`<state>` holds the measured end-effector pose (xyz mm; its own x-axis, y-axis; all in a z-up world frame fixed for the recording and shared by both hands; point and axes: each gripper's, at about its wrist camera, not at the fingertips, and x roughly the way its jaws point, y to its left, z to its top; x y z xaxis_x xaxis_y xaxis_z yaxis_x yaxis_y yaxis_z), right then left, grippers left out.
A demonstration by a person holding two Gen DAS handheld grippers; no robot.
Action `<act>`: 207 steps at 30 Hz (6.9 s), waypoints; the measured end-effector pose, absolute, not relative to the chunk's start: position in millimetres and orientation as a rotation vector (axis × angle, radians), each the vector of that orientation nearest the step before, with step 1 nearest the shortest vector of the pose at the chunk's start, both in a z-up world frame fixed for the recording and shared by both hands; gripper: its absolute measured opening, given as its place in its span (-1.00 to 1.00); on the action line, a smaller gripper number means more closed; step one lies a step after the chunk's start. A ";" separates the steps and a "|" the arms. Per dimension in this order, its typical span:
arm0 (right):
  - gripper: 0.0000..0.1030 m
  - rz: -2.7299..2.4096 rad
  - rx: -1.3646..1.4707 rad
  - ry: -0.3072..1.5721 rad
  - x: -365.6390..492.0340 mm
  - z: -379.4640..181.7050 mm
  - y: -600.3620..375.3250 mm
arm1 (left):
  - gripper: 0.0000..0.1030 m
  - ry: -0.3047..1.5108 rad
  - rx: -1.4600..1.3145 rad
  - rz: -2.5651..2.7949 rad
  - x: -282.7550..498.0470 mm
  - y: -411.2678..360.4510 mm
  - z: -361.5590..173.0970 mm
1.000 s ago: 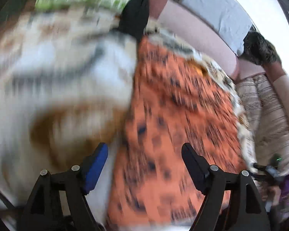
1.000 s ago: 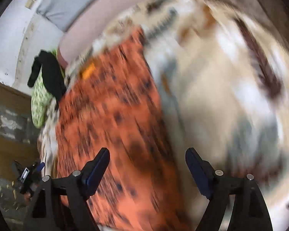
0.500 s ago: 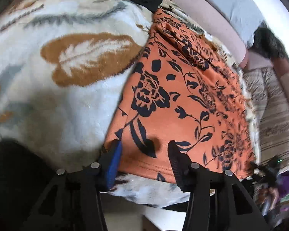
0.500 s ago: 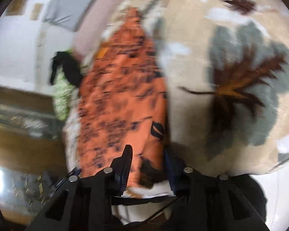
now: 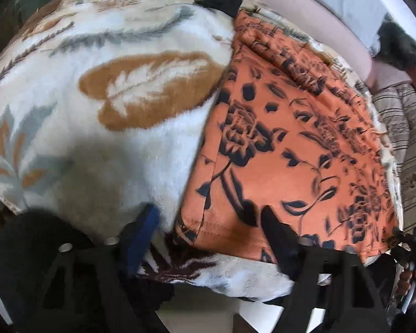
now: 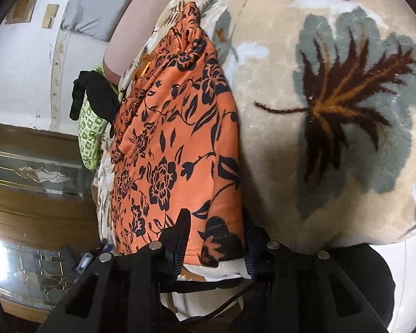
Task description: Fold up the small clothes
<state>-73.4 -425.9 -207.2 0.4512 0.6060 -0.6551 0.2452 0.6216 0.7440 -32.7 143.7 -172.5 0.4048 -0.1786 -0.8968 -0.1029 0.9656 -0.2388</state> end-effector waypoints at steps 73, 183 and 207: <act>0.77 0.144 0.796 0.834 213.7 -145.1 -459.5 | 0.72 0.859 -0.246 -0.010 253.3 138.3 -121.4; 0.31 0.233 0.546 1.018 139.2 -161.1 -374.4 | 0.09 1.051 0.001 -0.130 135.0 73.6 -168.2; -0.79 -0.092 1.144 0.791 19.3 -211.2 -407.1 | 0.24 1.025 -0.047 -0.070 88.4 53.5 -162.9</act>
<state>19.3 -407.1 -211.2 0.7312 0.3189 -0.6031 0.4488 0.4409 0.7773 88.4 53.5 -162.9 0.5168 -0.0804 -0.8523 0.0365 0.9967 -0.0720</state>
